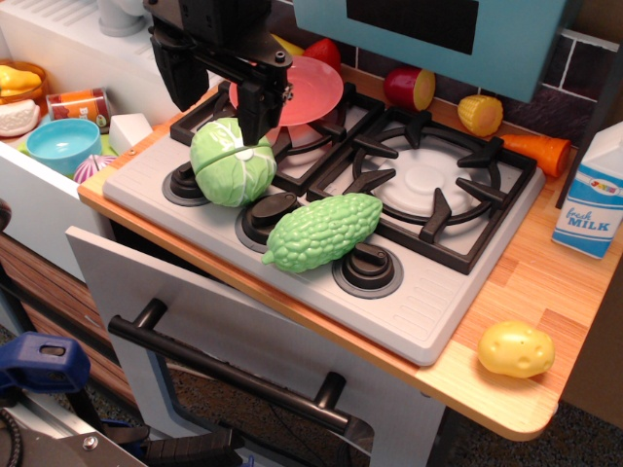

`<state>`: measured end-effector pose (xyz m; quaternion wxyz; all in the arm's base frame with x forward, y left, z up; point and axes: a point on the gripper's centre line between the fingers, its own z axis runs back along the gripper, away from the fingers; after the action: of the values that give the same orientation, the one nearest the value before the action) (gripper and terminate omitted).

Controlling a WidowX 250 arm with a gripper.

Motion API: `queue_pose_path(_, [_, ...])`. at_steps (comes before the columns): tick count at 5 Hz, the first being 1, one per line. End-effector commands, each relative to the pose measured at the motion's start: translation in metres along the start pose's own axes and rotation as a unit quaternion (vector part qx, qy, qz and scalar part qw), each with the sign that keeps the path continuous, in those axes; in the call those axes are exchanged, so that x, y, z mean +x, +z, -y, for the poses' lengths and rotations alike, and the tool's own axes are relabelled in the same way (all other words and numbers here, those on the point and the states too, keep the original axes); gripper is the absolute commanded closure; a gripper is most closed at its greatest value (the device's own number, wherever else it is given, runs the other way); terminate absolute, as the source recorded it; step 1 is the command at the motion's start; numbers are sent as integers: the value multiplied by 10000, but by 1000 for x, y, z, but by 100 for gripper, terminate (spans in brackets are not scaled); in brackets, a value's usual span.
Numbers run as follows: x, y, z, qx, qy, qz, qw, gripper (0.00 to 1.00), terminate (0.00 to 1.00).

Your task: Put potato on plate

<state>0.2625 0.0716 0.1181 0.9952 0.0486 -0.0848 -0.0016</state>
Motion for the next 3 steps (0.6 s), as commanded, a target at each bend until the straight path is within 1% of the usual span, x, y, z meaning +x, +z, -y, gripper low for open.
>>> queue_pose_path(1, [0,0,0,0,0,0,10000,0,0])
queue_pose_path(2, [8,43,35,206,-76,-103,9997,0,0])
queue_pose_path(3, [9,56,80,273,-163,110,9994,0,0])
